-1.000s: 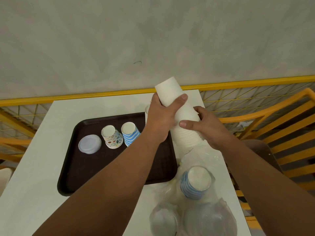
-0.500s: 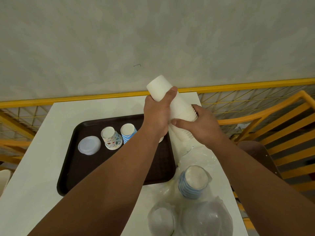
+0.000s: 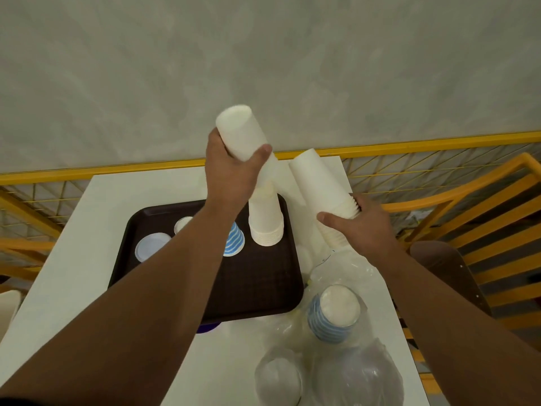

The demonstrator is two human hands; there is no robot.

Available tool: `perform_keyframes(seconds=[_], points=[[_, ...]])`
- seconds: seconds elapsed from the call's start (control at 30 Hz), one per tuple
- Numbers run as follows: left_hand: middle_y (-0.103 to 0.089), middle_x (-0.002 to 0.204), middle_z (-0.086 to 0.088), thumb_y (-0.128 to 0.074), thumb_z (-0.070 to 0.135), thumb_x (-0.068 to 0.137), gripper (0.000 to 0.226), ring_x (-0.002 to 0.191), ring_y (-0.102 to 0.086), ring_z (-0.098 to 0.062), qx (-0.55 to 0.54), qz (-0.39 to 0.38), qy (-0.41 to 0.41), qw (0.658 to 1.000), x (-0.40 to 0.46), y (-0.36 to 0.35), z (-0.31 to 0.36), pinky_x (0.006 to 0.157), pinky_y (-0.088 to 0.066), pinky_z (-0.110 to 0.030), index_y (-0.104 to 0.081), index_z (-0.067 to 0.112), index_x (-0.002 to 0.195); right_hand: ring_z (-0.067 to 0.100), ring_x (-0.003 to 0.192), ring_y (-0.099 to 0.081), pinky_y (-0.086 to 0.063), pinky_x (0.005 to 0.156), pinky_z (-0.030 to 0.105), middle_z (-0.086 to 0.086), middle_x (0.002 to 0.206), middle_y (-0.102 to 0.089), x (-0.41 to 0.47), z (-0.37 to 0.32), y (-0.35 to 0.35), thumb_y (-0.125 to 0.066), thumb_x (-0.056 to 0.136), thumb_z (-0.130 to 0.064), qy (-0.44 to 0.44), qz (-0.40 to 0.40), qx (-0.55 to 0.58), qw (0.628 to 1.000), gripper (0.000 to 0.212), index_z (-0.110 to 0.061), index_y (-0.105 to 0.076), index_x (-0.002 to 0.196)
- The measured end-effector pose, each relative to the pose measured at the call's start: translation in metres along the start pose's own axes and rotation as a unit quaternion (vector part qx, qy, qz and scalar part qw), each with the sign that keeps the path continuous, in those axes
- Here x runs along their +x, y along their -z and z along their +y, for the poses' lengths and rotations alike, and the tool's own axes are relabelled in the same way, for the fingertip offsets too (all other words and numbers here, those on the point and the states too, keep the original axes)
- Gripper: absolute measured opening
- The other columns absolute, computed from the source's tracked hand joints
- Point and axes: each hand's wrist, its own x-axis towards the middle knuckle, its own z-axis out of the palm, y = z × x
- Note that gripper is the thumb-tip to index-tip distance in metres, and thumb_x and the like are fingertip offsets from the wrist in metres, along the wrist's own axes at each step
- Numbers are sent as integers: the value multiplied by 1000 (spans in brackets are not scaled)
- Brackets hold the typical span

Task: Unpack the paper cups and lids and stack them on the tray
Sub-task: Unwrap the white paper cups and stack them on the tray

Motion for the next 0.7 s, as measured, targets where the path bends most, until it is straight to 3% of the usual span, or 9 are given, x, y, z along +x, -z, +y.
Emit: perform_keyframes(seconds=[0.2,0.33,0.57,0.63,0.7], points=[[-58,122,7,-86,34,67,75,111,-57,-16,108,-65,26,992,-25,-6,-41,97,-50,-41,-46,25,130,17,96,-64,-57,85,43,-3,105,-66,-1,13,-6,-86,64,-45,-40,-8,51,998,60,-22,-62,114],[-56,129,2,-85,29,71,79,117,-54,-20,171,-118,69,976,-37,-11,-70,100,-44,-38,-41,21,136,17,98,-65,-57,85,44,-3,108,-68,-6,21,-4,-85,56,-54,-47,-21,63,997,75,-21,-63,119],[-51,135,0,-85,30,71,88,124,-50,-24,179,-142,104,968,-37,-14,-80,104,-42,-41,-33,22,142,18,100,-65,-57,86,45,-4,108,-68,-11,25,0,-82,42,-66,-56,-45,91,993,85,-27,-61,116],[-44,145,2,-87,39,67,103,133,-43,-21,156,-121,105,975,-39,-11,-73,110,-39,-40,-27,23,148,19,100,-66,-57,87,46,-3,110,-68,-12,22,2,-80,35,-73,-52,-53,103,992,97,-26,-61,118],[-37,152,4,-83,46,70,100,137,-38,-14,98,-41,72,992,-44,-10,-54,110,-36,-27,-27,22,150,20,101,-67,-57,87,47,-2,110,-69,-11,18,4,-81,33,-74,-47,-68,122,989,101,-23,-62,118]])
